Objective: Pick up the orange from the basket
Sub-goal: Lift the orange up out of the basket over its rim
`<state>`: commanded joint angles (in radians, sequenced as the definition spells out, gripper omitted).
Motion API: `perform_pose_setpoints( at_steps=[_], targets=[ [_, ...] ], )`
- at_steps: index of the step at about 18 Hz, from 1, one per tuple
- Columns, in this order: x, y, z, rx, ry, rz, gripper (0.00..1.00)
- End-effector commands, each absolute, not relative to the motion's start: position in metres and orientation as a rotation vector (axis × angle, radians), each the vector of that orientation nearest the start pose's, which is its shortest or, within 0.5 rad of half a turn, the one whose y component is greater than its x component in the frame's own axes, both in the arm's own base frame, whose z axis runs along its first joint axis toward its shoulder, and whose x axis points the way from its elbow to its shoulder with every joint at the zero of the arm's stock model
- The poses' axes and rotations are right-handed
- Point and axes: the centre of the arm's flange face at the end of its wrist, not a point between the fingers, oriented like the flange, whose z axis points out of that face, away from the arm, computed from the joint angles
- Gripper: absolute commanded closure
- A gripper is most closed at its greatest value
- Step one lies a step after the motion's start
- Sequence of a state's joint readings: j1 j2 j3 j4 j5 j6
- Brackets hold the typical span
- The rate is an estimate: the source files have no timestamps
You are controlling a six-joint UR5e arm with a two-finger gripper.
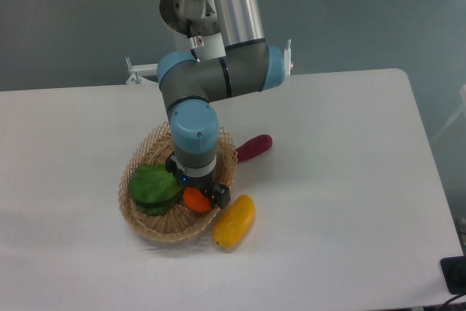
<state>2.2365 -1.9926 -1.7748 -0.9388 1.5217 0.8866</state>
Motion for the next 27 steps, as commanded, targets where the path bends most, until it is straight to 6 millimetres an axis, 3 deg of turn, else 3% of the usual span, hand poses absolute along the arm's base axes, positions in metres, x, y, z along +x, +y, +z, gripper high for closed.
perform_pose_setpoints(
  at_steps=[1,4,11,15,18,21,24,27],
  targets=[
    [-0.257,0.551,0.223,-3.080,0.342,-0.046,0.31],
    [-0.257,0.551,0.225,-3.079,0.335,-0.043,0.51],
    [-0.258,0.553,0.232,-3.068,0.344,-0.034,0.55],
    [-0.263,0.550,0.248,-3.048,0.326,-0.014,0.56],
    [-0.268,0.549,0.276,-3.010,0.315,0.043,0.56],
    [-0.279,0.563,0.314,-2.911,0.297,0.051,0.56],
    [-0.307,0.568,0.360,-2.844,0.274,0.131,0.56],
    [-0.335,0.563,0.385,-2.821,0.360,0.172,0.56]
  ],
)
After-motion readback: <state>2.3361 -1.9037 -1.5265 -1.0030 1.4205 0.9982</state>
